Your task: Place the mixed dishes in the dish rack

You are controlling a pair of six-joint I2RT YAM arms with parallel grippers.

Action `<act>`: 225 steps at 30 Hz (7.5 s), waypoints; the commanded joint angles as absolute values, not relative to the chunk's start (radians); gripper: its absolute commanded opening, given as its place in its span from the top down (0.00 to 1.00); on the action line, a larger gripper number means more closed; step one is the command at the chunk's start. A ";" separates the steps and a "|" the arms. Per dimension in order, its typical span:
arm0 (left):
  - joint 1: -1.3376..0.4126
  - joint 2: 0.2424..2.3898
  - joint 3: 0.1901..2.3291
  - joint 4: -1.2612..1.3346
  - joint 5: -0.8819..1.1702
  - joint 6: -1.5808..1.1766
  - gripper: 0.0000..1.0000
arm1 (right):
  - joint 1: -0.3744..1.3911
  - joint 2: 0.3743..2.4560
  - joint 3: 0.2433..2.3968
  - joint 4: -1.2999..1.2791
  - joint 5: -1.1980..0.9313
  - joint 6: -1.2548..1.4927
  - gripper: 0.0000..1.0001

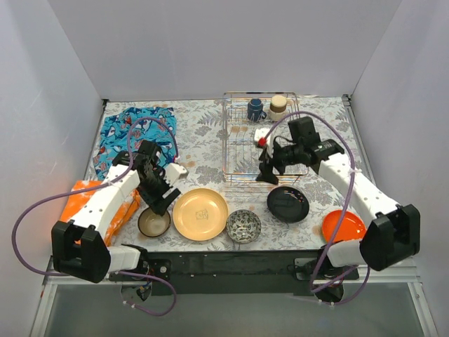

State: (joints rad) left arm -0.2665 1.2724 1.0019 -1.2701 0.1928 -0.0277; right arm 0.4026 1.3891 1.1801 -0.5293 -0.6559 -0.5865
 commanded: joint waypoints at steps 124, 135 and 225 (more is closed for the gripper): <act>-0.204 1.359 1.327 -0.721 0.080 -0.279 0.02 | 0.233 1.894 0.956 1.011 -0.795 1.149 0.99; -0.203 1.339 1.267 -0.663 0.098 -0.284 0.02 | 0.184 1.868 0.864 0.982 -0.787 1.077 0.99; -0.038 1.043 0.974 -0.822 0.186 -0.270 0.02 | 0.426 1.954 1.649 -0.526 -0.361 -0.428 0.49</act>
